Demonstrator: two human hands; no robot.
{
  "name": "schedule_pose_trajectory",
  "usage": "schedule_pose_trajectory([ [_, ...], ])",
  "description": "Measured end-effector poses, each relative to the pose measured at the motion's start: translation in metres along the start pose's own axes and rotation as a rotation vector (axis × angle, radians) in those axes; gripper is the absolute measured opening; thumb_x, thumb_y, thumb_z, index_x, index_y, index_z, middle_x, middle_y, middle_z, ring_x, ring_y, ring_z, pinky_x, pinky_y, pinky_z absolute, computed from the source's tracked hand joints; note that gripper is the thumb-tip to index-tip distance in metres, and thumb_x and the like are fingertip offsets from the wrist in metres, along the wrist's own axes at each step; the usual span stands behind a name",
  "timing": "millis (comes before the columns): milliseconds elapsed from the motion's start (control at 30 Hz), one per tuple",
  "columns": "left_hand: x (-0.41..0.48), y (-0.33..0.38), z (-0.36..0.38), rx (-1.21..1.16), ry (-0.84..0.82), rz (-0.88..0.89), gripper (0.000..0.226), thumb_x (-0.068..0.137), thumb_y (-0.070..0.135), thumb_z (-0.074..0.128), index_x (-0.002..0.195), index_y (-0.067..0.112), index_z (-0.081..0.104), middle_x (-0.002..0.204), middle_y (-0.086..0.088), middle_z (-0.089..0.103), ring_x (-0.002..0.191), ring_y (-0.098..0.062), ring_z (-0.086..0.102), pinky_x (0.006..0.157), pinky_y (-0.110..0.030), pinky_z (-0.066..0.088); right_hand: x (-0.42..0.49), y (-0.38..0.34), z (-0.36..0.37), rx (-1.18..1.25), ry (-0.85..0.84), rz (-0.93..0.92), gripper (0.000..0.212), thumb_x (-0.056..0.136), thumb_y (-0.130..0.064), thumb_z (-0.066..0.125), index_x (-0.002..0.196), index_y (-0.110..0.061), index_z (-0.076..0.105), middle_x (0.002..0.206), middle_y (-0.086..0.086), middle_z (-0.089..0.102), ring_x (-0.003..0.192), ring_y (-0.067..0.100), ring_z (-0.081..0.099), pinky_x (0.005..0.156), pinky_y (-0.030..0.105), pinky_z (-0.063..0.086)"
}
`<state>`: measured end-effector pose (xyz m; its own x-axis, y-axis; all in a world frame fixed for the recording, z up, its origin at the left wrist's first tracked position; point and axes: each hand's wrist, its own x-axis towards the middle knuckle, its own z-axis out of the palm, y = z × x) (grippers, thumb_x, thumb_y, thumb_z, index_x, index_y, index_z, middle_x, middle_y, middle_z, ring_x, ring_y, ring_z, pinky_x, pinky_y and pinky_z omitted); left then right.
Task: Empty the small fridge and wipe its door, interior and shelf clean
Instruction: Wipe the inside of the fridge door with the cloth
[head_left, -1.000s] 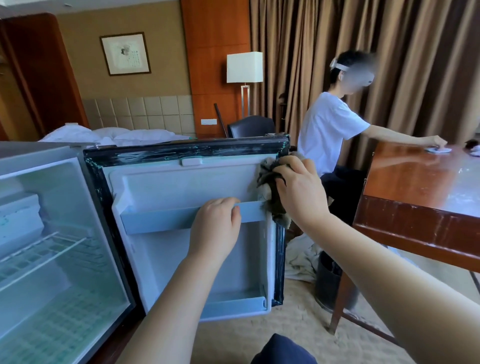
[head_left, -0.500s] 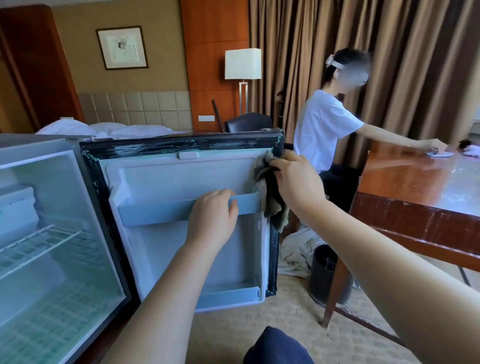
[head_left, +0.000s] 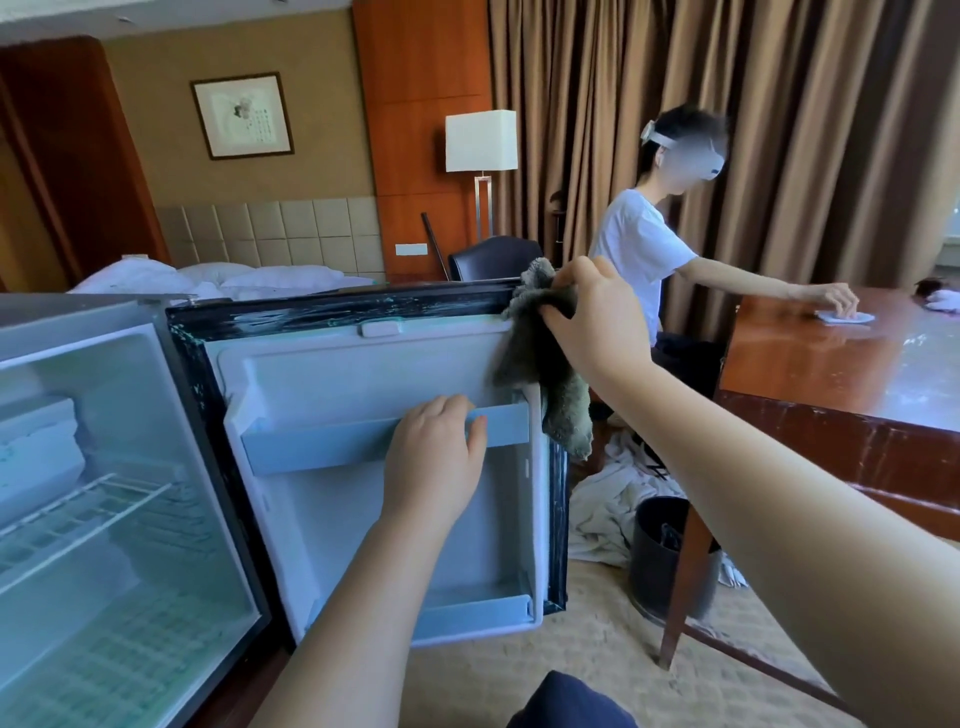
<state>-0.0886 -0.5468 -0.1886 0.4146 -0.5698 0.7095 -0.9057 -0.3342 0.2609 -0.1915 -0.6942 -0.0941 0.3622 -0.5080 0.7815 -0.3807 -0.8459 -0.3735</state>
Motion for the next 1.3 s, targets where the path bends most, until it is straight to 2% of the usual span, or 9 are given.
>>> schedule_pose_trajectory([
  [133,0.002,-0.001,-0.003,-0.002,-0.053,-0.021,0.026,0.098,0.023,0.049,0.115,0.009,0.062,0.109,-0.009,0.065,0.106,-0.029,0.055,0.088,-0.034,0.038,0.013,0.007,-0.008,-0.090,-0.167,-0.085,0.024,0.087,-0.011,0.059,0.110,-0.009,0.054,0.116,0.010,0.051,0.097,0.031,0.056,0.069,0.032,0.039],
  [300,0.000,0.001,-0.005,-0.021,-0.047,-0.028,0.023,0.096,0.019,0.051,0.113,0.010,0.063,0.108,-0.007,0.065,0.104,-0.028,0.056,0.088,-0.033,0.038,0.023,0.012,-0.017,0.022,-0.182,-0.033,0.018,0.077,-0.016,0.068,0.088,-0.021,0.054,0.097,0.002,0.058,0.089,0.021,0.055,0.067,0.028,0.037],
  [433,-0.001,0.001,-0.003,-0.004,-0.038,-0.032,0.017,0.092,0.015,0.056,0.104,0.008,0.064,0.100,-0.010,0.066,0.096,-0.032,0.058,0.083,-0.036,0.040,0.019,0.005,-0.013,-0.101,-0.219,-0.063,0.031,0.077,-0.021,0.073,0.090,-0.019,0.045,0.100,0.001,0.048,0.086,0.022,0.050,0.072,0.038,0.047],
  [600,0.002,-0.001,-0.004,0.023,-0.099,-0.015,0.023,0.094,0.019,0.053,0.114,0.009,0.060,0.109,-0.008,0.064,0.105,-0.030,0.055,0.089,-0.034,0.038,0.034,0.008,-0.023,-0.156,-0.285,-0.138,0.023,0.079,-0.012,0.061,0.102,-0.010,0.059,0.103,0.008,0.058,0.094,0.028,0.055,0.066,0.034,0.045],
  [767,0.014,-0.006,-0.006,0.044,-0.206,0.010,0.027,0.098,0.021,0.046,0.123,0.015,0.054,0.122,-0.002,0.059,0.115,-0.023,0.050,0.091,-0.027,0.031,0.030,0.035,-0.049,-0.086,-0.121,-0.024,0.011,0.080,-0.008,0.059,0.090,-0.010,0.063,0.086,0.002,0.062,0.083,0.025,0.059,0.061,0.029,0.037],
  [900,0.010,-0.005,-0.002,0.066,-0.182,0.034,0.028,0.095,0.019,0.050,0.122,0.012,0.054,0.119,-0.004,0.060,0.114,-0.026,0.050,0.093,-0.029,0.032,0.013,0.041,-0.055,-0.013,-0.018,-0.014,0.025,0.080,-0.005,0.060,0.103,-0.015,0.063,0.095,0.002,0.062,0.084,0.019,0.055,0.067,0.027,0.040],
  [1067,0.005,-0.004,-0.005,0.053,-0.147,0.036,0.026,0.094,0.016,0.052,0.119,0.011,0.056,0.116,-0.005,0.061,0.112,-0.026,0.050,0.092,-0.027,0.031,0.007,0.016,-0.026,0.028,-0.072,-0.115,0.031,0.081,-0.010,0.065,0.111,-0.014,0.060,0.111,0.004,0.055,0.094,0.019,0.053,0.071,0.026,0.037],
  [1167,0.001,-0.005,-0.007,0.043,-0.126,0.043,0.027,0.094,0.016,0.051,0.120,0.012,0.055,0.117,-0.004,0.061,0.113,-0.025,0.050,0.092,-0.026,0.029,0.003,0.009,-0.005,-0.066,-0.082,-0.168,0.038,0.079,-0.011,0.069,0.114,-0.009,0.054,0.115,0.009,0.049,0.104,0.031,0.052,0.078,0.037,0.043],
  [1300,0.001,-0.005,-0.006,0.029,-0.116,0.028,0.027,0.092,0.015,0.053,0.119,0.012,0.056,0.117,-0.005,0.061,0.112,-0.026,0.050,0.091,-0.027,0.030,0.006,0.011,-0.007,-0.063,-0.082,-0.168,0.032,0.083,-0.003,0.059,0.115,-0.007,0.056,0.117,0.011,0.054,0.102,0.033,0.054,0.076,0.036,0.043],
])
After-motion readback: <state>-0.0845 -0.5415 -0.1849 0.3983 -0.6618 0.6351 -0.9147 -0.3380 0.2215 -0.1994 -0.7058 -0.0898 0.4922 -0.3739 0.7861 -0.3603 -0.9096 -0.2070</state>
